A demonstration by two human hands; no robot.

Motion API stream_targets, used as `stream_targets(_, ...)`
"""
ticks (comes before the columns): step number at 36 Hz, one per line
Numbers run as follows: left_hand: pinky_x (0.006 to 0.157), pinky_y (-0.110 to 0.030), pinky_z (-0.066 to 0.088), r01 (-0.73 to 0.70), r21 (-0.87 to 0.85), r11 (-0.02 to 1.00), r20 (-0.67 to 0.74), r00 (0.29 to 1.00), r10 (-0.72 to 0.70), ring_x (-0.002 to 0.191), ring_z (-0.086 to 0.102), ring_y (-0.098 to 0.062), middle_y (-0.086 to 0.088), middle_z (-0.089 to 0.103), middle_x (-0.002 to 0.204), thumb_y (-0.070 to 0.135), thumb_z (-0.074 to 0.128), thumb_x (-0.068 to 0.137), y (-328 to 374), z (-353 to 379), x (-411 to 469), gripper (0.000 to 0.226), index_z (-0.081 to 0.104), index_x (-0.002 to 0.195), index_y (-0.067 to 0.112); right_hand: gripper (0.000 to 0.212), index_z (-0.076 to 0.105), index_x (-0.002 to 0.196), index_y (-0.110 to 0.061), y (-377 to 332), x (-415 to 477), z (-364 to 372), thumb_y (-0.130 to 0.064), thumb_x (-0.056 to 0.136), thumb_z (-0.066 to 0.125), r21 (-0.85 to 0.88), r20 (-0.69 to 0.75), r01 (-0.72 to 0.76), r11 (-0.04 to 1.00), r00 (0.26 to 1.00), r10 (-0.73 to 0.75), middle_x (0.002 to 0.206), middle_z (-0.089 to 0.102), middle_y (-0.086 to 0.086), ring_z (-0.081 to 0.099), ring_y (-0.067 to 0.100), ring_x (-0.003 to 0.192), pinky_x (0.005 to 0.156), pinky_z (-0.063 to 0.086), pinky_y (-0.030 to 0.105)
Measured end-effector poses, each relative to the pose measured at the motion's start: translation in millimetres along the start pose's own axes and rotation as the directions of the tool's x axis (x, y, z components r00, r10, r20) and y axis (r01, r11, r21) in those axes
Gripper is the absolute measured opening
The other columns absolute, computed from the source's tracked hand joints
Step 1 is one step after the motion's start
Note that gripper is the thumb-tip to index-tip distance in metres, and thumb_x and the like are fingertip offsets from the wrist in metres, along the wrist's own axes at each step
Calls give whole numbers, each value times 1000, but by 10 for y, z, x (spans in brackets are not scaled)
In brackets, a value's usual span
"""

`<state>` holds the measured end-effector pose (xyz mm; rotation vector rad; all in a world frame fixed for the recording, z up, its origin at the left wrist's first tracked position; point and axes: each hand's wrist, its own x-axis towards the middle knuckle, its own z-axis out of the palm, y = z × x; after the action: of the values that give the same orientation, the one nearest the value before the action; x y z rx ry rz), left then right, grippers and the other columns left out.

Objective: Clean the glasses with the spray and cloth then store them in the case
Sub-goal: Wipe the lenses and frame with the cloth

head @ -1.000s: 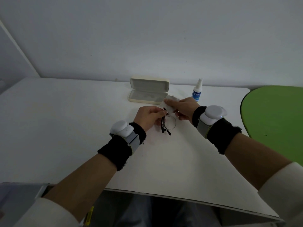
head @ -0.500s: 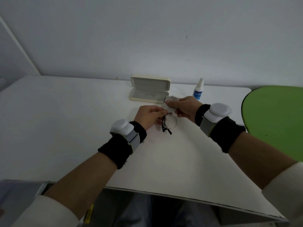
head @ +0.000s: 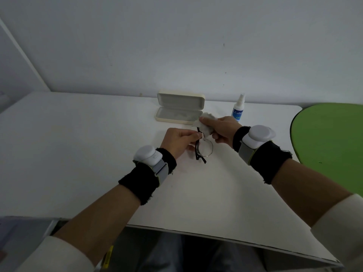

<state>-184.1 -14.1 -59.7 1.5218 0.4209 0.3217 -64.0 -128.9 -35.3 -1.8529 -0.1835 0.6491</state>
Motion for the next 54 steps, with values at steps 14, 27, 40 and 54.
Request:
stream_targets(14,66,-36,60,37,-87,995,-11,999,-38,77,68,-26,-24,72,94,6,73,82,22,-37,11,17,74,95,-5,24,60,101,2,-24,-39,3,-21,95,63,243,81,-26,970,997,7,71,60,12,54,15,52,44,48,21)
stream_targets(27,63,-34,60,56,-161,985,-55,996,-66,80,68,-29,-24,72,95,4,70,83,88,-85,26,16,73,96,-5,14,65,104,0,22,-24,-59,-10,95,61,356,249,-40,934,967,-53,79,70,7,66,7,60,57,54,17)
stream_targets(40,57,-32,57,33,-138,990,-36,999,-38,72,69,-25,-16,71,80,3,71,83,37,-40,40,5,75,84,1,29,70,101,0,27,-24,-6,-15,78,80,163,186,-5,987,982,-26,82,66,8,53,9,54,52,46,22)
stream_targets(54,59,-31,58,-15,-91,996,-29,1000,12,70,68,-21,-17,72,83,6,72,82,28,18,-6,15,74,93,-5,41,68,95,-6,5,30,82,-43,79,78,114,38,9,993,999,-13,68,55,5,43,11,47,46,38,23)
